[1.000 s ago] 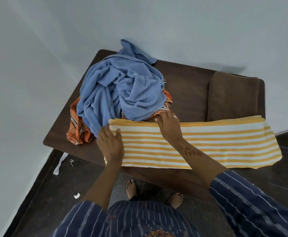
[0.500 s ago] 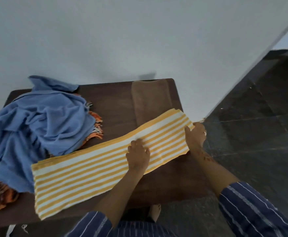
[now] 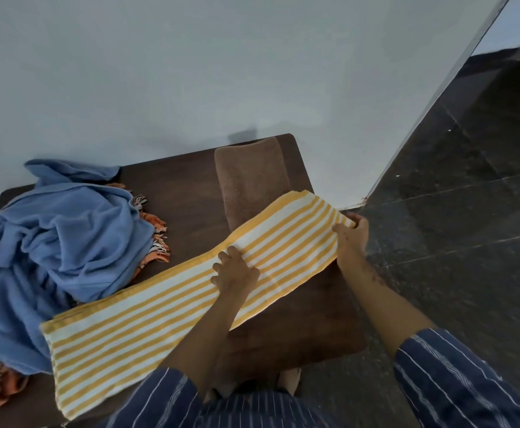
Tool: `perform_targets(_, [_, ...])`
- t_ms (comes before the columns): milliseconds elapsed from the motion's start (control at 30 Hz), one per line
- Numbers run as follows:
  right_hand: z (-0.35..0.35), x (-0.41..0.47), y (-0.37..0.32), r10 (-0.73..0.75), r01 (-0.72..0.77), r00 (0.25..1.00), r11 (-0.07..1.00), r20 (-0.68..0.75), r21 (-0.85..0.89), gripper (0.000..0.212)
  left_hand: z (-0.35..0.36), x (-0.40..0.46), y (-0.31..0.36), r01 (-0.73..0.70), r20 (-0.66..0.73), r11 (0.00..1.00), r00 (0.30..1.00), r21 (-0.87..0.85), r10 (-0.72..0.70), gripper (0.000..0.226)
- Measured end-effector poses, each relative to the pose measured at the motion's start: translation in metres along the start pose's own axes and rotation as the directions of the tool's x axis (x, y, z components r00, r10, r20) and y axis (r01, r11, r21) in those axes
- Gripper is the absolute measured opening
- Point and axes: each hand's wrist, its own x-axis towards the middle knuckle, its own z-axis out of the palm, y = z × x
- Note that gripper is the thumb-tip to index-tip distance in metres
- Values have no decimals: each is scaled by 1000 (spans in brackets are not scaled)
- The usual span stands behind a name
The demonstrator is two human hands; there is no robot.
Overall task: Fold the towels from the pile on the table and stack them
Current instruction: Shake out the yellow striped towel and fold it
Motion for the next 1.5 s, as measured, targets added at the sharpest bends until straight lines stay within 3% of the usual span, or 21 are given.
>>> perform_targets(133, [27, -44, -26, -224, 226, 965, 974, 137, 7, 45, -22, 14, -14, -23, 195, 980, 979, -199, 62, 76])
perform_targets(200, [48, -79, -33, -345, 366, 906, 930, 244, -44, 42, -46, 18, -31, 95, 346, 888, 935, -450, 76, 56])
perform_targets(267, [69, -120, -34, -456, 510, 817, 857, 352, -76, 42, -69, 16, -51, 260, 439, 627, 886, -734, 147, 40])
perform_targets(333, [95, -167, -23, -570, 640, 671, 769, 473, 19, 43, -88, 12, -84, 324, 401, 296, 880, -899, 255, 60])
perform_targets(367, [107, -188, -14, -591, 673, 604, 737, 534, 55, 45, -95, 11, -103, 329, 370, 180, 881, -927, 295, 70])
perform_targets(500, [148, -269, 30, -578, 739, 339, 652, 742, 171, 49, -119, 11, -192, 332, 299, 1, 846, -943, 441, 82])
perform_targets(567, [168, -307, 52, -526, 755, 217, 624, 822, 200, 51, -125, 4, -242, 268, 243, 0, 873, -963, 422, 60])
perform_targets(633, [186, -334, 72, -439, 755, 161, 632, 884, 176, 55, -128, -4, -284, 202, 207, 52, 914, -978, 348, 26])
perform_targets(767, [213, -373, 110, -216, 759, 33, 640, 976, 116, 53, -111, -1, -361, 86, 127, 361, 988, -929, 90, 17])
perform_targets(867, [223, -385, 132, 10, 762, -37, 648, 999, 22, 59, -95, -2, -393, 52, 57, 480, 998, -876, -5, 33])
perform_targets(933, [223, -376, 137, 44, 790, 5, 613, 999, -31, 57, -84, -3, -392, -10, -64, 551, 995, -834, -78, 53])
perform_targets(1033, [224, -346, 141, -181, 949, 115, 310, 977, -55, 45, -66, -13, -373, -58, -269, 641, 934, -766, -237, 59])
perform_targets(1100, [223, -317, 141, -252, 966, 221, 192, 942, -175, 46, -52, -24, -357, 0, -409, 772, 847, -636, -338, 59])
perform_targets(1133, [223, -303, 138, -279, 955, 282, 172, 918, -241, 50, -45, -28, -352, 40, -431, 799, 825, -600, -366, 61])
perform_targets(1200, [228, -275, 126, -288, 937, 350, 127, 892, -327, 61, -37, -32, -345, 100, -347, 798, 863, -594, -366, 74])
perform_targets(1267, [239, -251, 105, -108, 931, 365, 70, 925, -359, 71, -34, -29, -341, 139, -263, 811, 903, -568, -339, 89])
perform_targets(1367, [256, -237, 74, 226, 932, 361, -116, 905, -343, 81, -39, -21, -337, 188, -254, 795, 884, -577, -393, 92])
perform_targets(1500, [255, -231, 60, 346, 936, 353, -144, 869, -322, 77, -35, -36, -320, 77, -502, 831, 764, -551, -405, 72])
